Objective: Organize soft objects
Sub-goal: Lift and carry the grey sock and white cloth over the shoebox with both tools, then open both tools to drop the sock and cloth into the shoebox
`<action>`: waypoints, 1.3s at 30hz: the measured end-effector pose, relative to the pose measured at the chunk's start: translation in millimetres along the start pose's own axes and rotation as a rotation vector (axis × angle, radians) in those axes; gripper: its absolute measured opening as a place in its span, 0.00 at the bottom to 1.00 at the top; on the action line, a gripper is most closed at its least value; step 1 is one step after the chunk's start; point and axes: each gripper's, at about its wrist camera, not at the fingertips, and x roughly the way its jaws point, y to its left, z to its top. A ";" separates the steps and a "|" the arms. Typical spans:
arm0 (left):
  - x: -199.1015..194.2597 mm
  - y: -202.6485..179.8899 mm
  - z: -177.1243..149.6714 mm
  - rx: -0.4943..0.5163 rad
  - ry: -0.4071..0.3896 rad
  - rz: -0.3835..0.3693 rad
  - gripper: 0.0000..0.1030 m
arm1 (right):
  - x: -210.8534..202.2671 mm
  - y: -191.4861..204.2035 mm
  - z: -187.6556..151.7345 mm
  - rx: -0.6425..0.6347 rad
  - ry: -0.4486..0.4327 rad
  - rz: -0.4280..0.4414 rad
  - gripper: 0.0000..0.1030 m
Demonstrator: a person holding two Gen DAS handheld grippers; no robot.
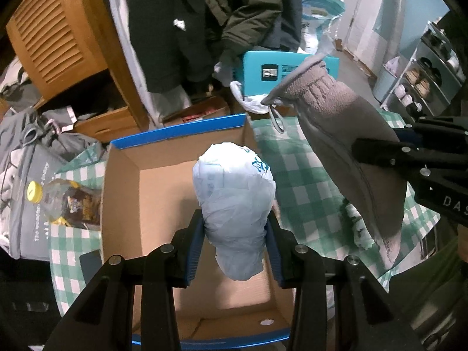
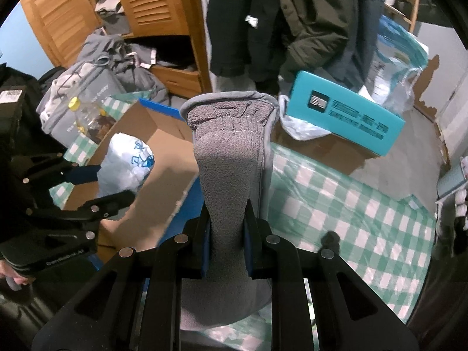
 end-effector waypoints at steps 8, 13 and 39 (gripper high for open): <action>2.9 31.1 -13.5 -0.047 0.016 0.022 0.39 | 16.4 29.9 15.4 -0.025 0.017 0.035 0.16; 4.9 46.3 -21.8 -0.071 0.026 0.040 0.39 | 29.2 49.3 23.4 -0.044 0.037 0.061 0.17; 22.8 91.1 -40.4 -0.172 0.090 0.057 0.43 | 88.3 108.0 46.5 -0.059 0.122 0.104 0.18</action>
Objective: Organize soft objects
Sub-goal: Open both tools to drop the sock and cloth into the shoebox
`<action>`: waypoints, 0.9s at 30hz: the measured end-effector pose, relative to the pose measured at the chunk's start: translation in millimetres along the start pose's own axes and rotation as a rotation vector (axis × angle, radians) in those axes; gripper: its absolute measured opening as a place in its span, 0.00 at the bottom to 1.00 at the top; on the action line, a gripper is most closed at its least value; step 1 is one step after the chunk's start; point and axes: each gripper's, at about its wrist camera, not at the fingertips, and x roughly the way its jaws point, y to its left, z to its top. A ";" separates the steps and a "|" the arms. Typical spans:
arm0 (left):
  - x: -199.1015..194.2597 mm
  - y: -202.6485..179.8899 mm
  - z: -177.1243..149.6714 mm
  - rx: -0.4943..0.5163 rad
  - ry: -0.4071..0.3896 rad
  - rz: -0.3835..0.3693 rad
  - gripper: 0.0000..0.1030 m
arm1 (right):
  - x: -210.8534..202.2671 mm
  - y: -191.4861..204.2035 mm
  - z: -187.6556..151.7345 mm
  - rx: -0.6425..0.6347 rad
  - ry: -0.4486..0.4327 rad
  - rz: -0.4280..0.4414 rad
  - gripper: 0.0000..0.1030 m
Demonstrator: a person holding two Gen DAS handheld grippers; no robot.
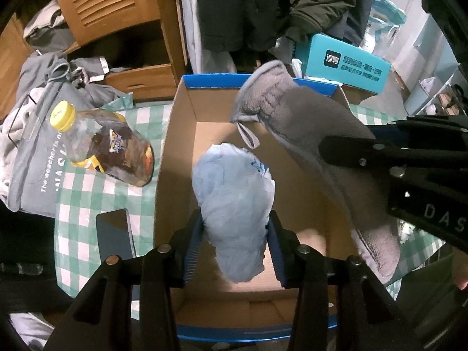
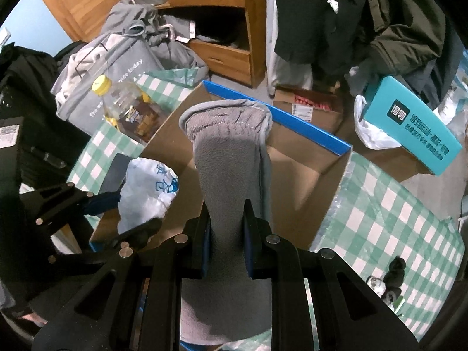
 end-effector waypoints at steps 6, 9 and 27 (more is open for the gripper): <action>-0.8 0.7 0.2 0.001 0.000 0.014 0.60 | -0.9 -0.5 1.3 -0.001 -0.021 -0.017 0.33; -3.2 0.4 0.5 0.001 -0.004 0.012 0.64 | -4.0 -0.9 2.3 0.003 -0.032 -0.018 0.36; -10.5 -13.8 4.0 0.029 -0.017 0.011 0.65 | -23.5 -17.0 -12.9 0.027 -0.046 -0.048 0.49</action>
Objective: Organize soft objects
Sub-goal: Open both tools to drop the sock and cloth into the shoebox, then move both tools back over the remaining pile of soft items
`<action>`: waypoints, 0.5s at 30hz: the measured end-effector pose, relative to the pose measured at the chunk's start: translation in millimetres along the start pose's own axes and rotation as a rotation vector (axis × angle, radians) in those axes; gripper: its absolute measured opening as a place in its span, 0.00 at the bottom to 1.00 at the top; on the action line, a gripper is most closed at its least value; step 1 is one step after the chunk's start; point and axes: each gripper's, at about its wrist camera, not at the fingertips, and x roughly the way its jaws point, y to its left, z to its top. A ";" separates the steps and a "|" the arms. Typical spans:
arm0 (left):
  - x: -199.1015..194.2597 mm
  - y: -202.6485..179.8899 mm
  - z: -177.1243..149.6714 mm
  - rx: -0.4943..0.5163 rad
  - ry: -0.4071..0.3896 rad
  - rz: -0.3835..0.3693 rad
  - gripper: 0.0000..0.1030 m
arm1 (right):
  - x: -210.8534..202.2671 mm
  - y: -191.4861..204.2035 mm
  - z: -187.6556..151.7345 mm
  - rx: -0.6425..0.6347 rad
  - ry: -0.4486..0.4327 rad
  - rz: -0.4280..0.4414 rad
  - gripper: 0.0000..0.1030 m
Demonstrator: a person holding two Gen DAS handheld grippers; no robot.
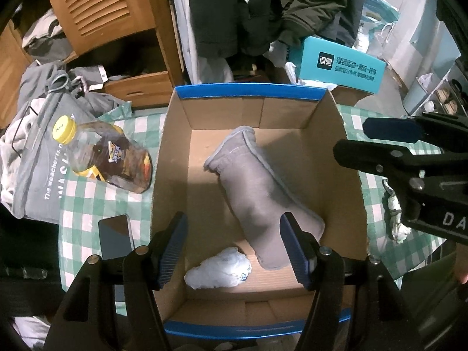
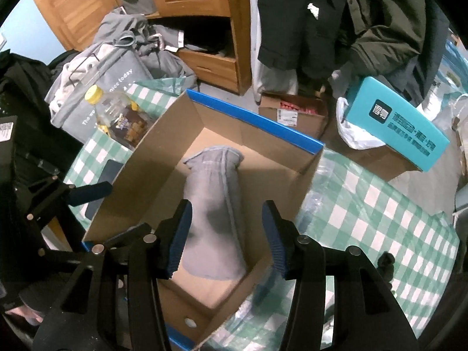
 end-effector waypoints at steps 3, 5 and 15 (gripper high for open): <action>-0.9 -2.8 0.9 0.004 -0.003 0.000 0.68 | -4.4 -3.8 -3.2 0.003 -0.005 -0.007 0.54; -1.6 -5.3 1.5 0.008 -0.007 0.001 0.70 | -7.1 -6.1 -5.6 0.003 -0.009 -0.011 0.55; -5.9 -25.3 4.9 0.049 -0.018 -0.001 0.74 | -19.5 -27.5 -20.9 0.025 -0.017 -0.042 0.61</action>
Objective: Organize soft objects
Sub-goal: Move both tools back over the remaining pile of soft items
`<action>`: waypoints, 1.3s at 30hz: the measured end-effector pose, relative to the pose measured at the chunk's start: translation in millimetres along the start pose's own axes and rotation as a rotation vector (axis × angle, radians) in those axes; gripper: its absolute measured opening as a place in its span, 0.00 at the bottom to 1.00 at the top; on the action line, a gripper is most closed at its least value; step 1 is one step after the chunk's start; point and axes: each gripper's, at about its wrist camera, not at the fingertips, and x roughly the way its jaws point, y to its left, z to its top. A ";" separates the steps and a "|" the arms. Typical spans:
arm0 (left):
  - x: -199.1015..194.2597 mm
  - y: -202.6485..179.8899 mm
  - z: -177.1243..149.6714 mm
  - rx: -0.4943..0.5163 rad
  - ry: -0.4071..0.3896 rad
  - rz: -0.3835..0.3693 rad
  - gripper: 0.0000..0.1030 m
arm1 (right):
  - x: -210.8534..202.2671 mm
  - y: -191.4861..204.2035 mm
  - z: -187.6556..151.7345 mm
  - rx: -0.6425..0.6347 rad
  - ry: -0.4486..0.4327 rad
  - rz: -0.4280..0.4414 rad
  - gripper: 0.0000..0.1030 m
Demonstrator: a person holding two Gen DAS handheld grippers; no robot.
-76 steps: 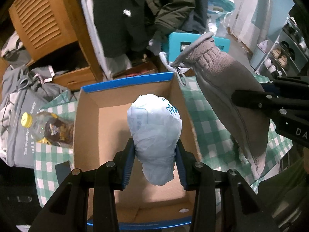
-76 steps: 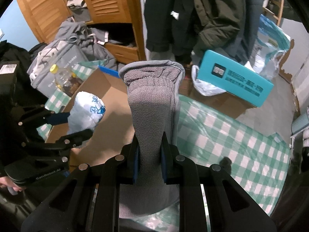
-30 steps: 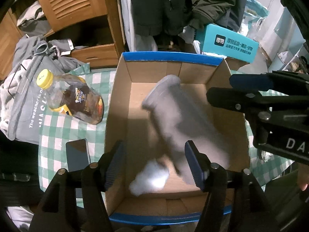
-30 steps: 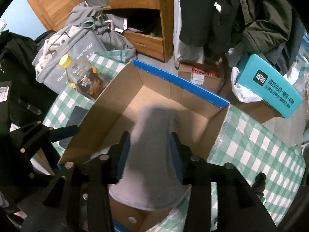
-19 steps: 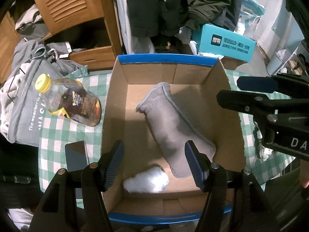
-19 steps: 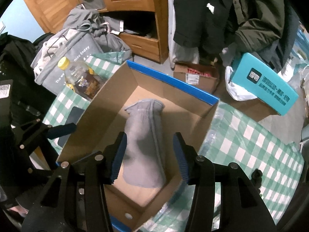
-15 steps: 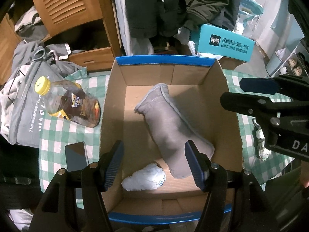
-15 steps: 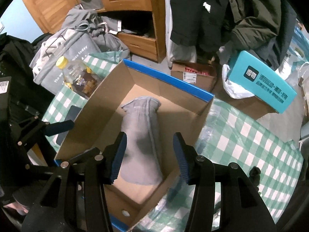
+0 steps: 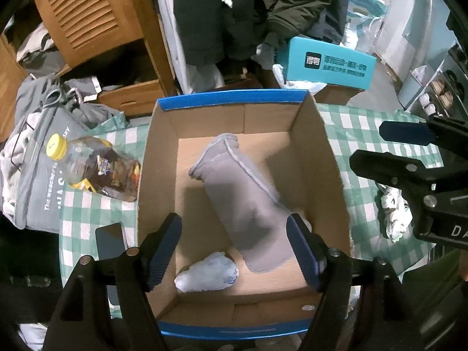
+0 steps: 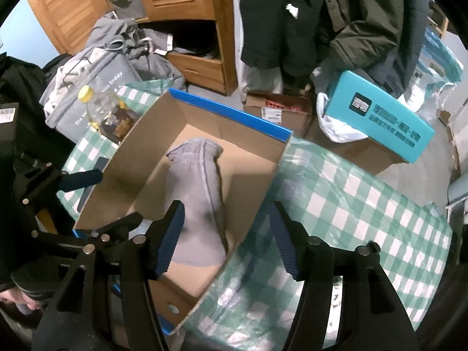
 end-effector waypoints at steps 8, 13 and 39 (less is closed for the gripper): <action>-2.4 -21.2 3.5 0.037 -0.004 -0.019 0.75 | -12.1 -21.0 -17.1 0.021 -0.006 -0.028 0.62; -2.1 -37.5 5.7 0.066 -0.002 -0.017 0.76 | -20.2 -34.8 -27.9 0.036 -0.013 -0.038 0.63; 12.7 -137.8 16.1 0.203 0.049 -0.093 0.78 | -48.7 -137.0 -95.3 0.198 -0.011 -0.124 0.64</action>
